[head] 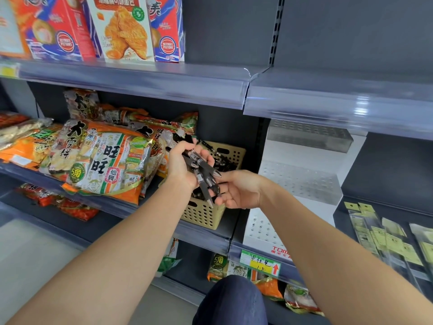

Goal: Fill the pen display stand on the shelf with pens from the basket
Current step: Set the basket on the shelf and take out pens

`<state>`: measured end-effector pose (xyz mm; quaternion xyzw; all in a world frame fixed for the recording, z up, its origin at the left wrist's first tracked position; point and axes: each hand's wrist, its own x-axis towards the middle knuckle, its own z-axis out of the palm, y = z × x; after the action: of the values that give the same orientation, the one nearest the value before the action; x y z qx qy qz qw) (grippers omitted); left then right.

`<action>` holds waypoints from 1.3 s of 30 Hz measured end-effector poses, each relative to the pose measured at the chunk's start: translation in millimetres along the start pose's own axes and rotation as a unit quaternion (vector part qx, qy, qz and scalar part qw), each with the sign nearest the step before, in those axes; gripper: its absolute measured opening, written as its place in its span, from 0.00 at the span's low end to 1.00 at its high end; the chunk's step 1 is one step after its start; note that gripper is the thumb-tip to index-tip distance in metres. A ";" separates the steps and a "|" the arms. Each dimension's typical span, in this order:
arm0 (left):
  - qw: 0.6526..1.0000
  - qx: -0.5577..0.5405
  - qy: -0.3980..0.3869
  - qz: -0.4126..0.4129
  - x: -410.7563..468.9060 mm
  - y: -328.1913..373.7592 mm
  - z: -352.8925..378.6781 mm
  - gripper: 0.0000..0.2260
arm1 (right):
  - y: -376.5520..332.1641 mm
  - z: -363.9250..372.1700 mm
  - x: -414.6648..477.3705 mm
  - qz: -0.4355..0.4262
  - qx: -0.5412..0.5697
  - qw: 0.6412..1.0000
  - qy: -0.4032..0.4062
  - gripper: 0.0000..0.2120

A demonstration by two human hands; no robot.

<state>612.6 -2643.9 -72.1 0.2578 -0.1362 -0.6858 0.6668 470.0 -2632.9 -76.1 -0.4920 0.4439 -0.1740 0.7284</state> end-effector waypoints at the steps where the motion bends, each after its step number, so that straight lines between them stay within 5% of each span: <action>1: 1.000 -0.013 0.007 -0.001 0.8 1.5 -1.5 0.02 | 0.9 -2.0 1.1 -0.003 0.017 1.000 -0.003 0.11; 16: 0.979 -0.091 0.167 0.077 18.7 16.8 -19.6 0.07 | 8.4 -9.8 4.3 -0.104 0.087 0.979 0.154 0.02; 23: 0.975 -0.029 0.206 0.079 32.9 24.0 -29.5 0.02 | 8.9 -10.7 16.2 -0.171 0.182 0.934 0.255 0.08; 28: 0.984 0.019 0.167 0.062 36.3 29.3 -45.1 0.03 | -8.9 -10.5 23.4 -0.250 0.205 0.877 0.354 0.18; 31: 0.981 0.186 0.060 -0.011 24.3 27.4 -42.3 0.03 | -14.5 -4.8 32.0 -0.276 0.096 0.865 0.408 0.24; 33: 0.946 0.319 0.001 -0.054 13.5 22.0 -30.8 0.10 | -15.8 1.7 34.3 -0.283 0.027 0.871 0.401 0.27; 39: 0.919 0.380 -0.062 -0.090 2.1 9.7 -14.1 0.05 | -20.1 12.7 35.5 -0.263 -0.029 0.898 0.351 0.12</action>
<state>628.4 -2644.4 -79.1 0.4595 -0.4043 -0.6540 0.4446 503.4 -2659.4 -73.9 -0.5188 0.5299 -0.5077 0.4385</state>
